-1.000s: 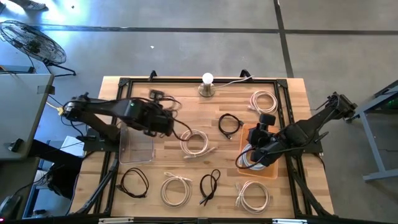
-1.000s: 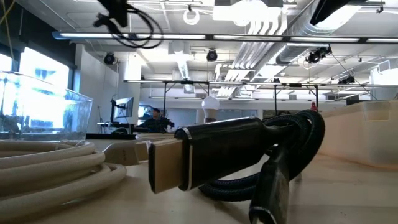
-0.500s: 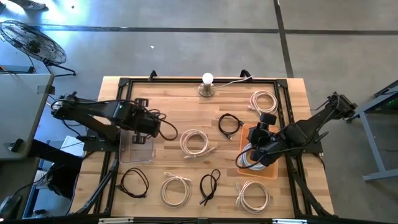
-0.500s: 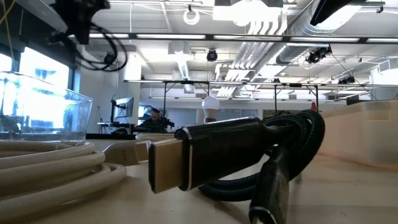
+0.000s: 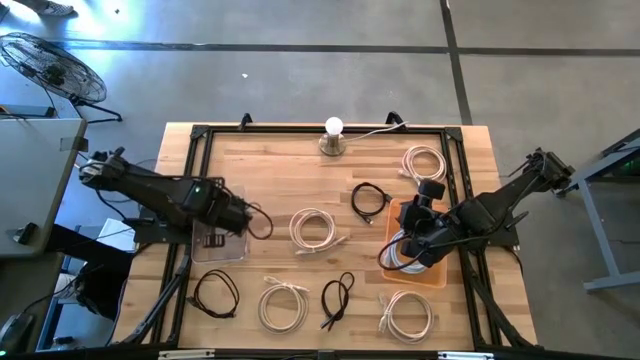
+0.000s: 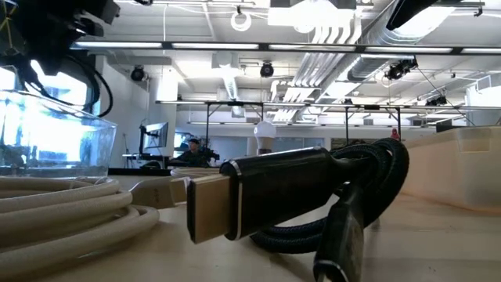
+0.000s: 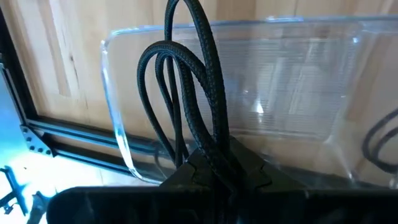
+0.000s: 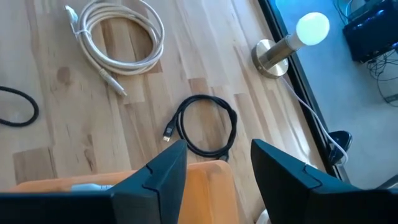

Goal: Pick & Place USB Port
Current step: Put the black USB cable into the transparent bin

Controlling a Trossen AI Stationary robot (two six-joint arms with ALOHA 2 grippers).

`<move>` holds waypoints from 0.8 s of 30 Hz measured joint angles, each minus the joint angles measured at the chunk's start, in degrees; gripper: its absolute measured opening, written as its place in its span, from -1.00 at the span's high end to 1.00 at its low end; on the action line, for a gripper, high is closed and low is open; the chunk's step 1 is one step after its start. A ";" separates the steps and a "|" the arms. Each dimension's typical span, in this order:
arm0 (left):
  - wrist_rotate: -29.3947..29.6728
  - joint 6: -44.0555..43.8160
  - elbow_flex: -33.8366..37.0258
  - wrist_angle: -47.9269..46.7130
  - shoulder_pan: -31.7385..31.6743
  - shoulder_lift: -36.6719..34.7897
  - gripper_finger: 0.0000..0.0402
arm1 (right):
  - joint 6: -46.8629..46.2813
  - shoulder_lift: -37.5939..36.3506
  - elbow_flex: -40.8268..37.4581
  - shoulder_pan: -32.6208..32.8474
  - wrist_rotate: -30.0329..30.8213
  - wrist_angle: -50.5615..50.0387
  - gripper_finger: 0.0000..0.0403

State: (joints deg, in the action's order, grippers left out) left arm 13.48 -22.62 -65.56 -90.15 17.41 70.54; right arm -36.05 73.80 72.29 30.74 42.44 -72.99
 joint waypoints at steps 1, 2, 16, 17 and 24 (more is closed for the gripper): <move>-0.41 -0.76 0.00 0.08 0.82 0.02 0.93 | 0.00 0.00 0.00 0.00 0.19 0.05 0.16; -0.98 -1.49 0.00 0.27 1.56 0.02 0.93 | 0.00 0.00 -0.02 -0.01 0.38 0.20 0.16; -2.96 -6.35 0.80 0.25 3.24 0.47 0.93 | -1.76 0.02 -0.02 -0.02 -0.91 1.77 0.16; -3.89 -6.60 1.47 0.17 3.24 0.50 0.93 | -2.13 0.02 -0.02 -0.02 -0.96 1.77 0.16; -7.13 -8.07 7.04 0.10 3.24 0.48 0.93 | -2.52 0.02 -0.02 -0.01 -0.87 1.73 0.16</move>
State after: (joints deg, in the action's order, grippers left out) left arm 6.35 -30.69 -58.52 -90.04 20.64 71.02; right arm -38.57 73.82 72.27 30.73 41.57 -71.26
